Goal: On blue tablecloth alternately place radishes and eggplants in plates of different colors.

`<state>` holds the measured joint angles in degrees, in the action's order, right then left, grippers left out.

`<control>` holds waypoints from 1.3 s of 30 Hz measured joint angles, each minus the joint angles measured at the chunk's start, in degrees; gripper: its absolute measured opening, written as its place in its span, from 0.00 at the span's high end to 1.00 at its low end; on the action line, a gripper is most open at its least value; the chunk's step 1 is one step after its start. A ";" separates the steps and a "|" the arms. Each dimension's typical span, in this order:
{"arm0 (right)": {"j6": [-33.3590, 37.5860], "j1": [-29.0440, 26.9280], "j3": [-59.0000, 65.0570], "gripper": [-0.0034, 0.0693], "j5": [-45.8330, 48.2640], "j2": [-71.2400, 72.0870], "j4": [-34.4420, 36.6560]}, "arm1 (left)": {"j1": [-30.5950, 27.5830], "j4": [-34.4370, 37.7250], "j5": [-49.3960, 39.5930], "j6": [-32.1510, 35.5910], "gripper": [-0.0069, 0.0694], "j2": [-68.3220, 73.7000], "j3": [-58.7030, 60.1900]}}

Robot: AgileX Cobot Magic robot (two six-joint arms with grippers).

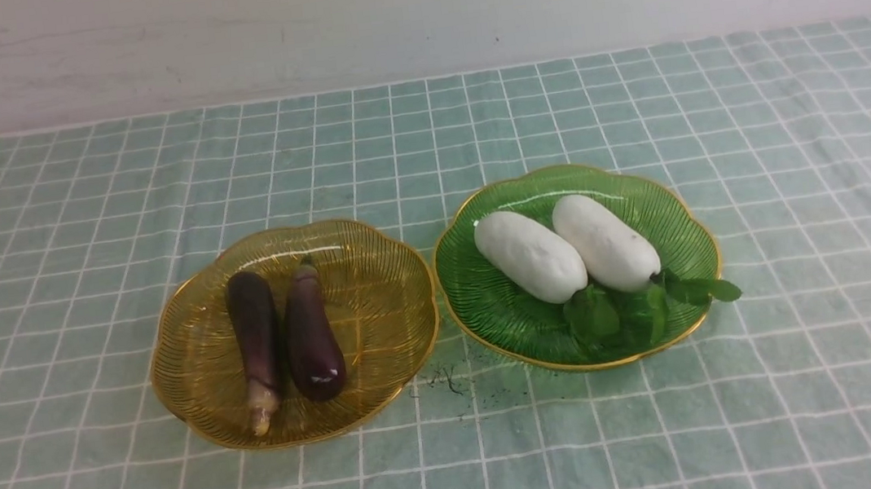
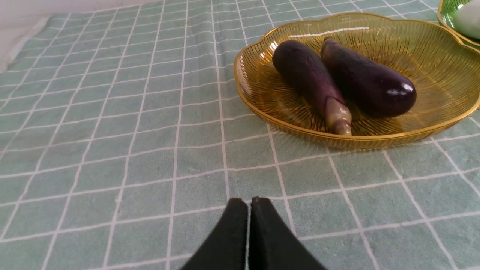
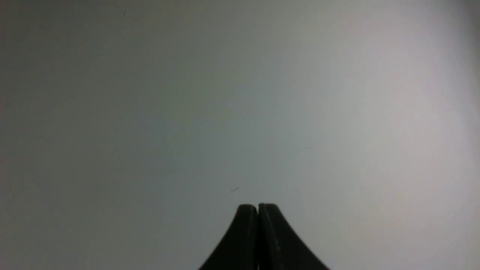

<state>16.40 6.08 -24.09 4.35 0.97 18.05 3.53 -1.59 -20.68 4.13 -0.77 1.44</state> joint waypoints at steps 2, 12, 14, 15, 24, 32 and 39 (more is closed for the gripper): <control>3.15 0.00 0.00 0.97 4.61 0.00 -3.91 | 0.00 0.00 0.00 0.00 0.92 0.00 0.00; 1.23 -2.87 11.15 0.97 18.16 0.00 -16.46 | 0.00 0.00 0.00 0.00 0.92 0.00 0.05; -0.59 -3.26 14.99 0.97 17.75 0.00 -17.47 | 0.00 0.00 0.00 0.00 0.92 0.00 0.05; -1.72 -3.53 16.98 0.97 17.53 0.00 -18.05 | 0.00 0.00 0.00 0.00 0.92 0.00 0.05; -17.69 -5.84 25.16 0.97 18.44 -0.14 -21.03 | 0.00 0.00 -0.17 0.00 0.92 0.00 0.11; -19.65 -6.18 25.16 0.97 18.44 -0.14 -21.71 | 0.00 0.00 -0.27 0.00 0.92 0.00 0.11; -20.17 -6.18 25.16 0.97 18.44 -0.14 -21.83 | 0.00 0.00 -0.27 0.00 0.92 0.00 0.16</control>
<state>-3.77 -0.10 1.07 22.79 0.83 -3.78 3.53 -1.59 -20.95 4.13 -0.77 1.61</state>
